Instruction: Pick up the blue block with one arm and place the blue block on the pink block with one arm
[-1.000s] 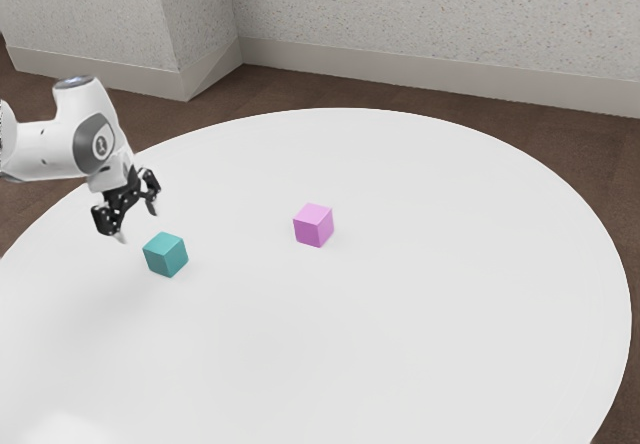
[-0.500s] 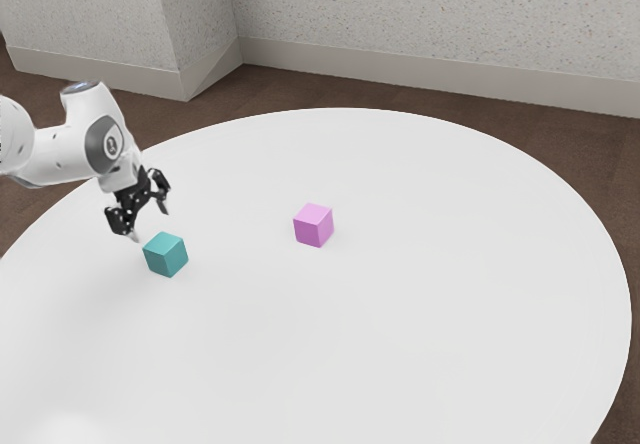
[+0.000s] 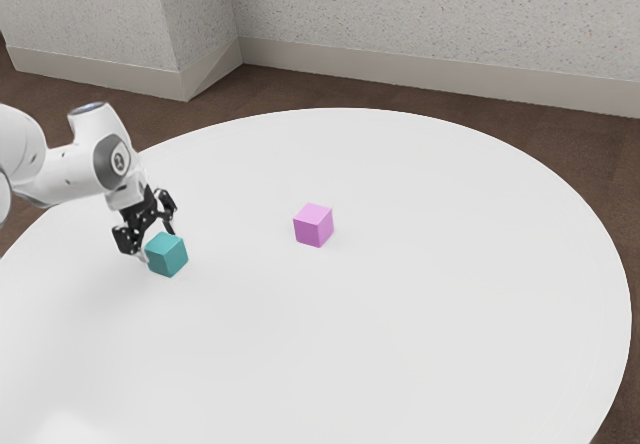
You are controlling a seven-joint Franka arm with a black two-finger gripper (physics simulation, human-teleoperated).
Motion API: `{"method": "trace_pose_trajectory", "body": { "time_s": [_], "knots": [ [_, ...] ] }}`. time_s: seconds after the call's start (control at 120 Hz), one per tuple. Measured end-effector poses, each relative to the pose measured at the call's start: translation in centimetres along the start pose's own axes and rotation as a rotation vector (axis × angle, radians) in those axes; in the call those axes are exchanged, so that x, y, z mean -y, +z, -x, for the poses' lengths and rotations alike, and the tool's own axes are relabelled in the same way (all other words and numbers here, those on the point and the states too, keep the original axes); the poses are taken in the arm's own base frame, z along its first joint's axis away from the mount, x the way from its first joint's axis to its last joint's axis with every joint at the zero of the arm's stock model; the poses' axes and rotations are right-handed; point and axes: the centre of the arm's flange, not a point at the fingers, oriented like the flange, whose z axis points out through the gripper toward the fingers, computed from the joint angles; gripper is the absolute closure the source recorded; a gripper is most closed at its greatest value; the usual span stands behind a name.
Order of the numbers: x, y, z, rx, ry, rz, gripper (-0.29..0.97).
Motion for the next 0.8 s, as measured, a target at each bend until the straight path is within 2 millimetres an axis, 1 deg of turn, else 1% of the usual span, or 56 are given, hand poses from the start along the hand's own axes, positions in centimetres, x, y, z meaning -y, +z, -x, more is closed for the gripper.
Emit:
{"method": "trace_pose_trajectory", "body": {
  "time_s": [0.083,0.242,0.308,0.408,0.475,0.575,0.642,0.7,0.733,0.8],
  "knots": [
    [-0.1,0.7,0.1,-0.005,0.000,0.010,0.00],
    [-0.2,1.5,0.1,-0.009,0.000,0.020,0.01],
    [-0.2,1.7,0.2,-0.009,0.001,0.022,0.10],
    [0.3,1.5,0.4,-0.003,0.006,0.013,0.24],
    [0.5,1.1,0.4,0.001,0.010,0.006,0.29],
    [0.8,-0.4,-0.1,0.007,0.018,-0.016,0.35],
    [0.8,-2.5,-0.8,0.009,0.022,-0.032,0.37],
    [0.5,-4.8,-1.9,0.007,0.028,-0.044,0.37],
    [0.5,-5.9,-2.8,0.003,0.038,-0.050,0.38],
    [0.8,-7.3,-5.0,-0.012,0.065,-0.053,0.39]
  ]
}}
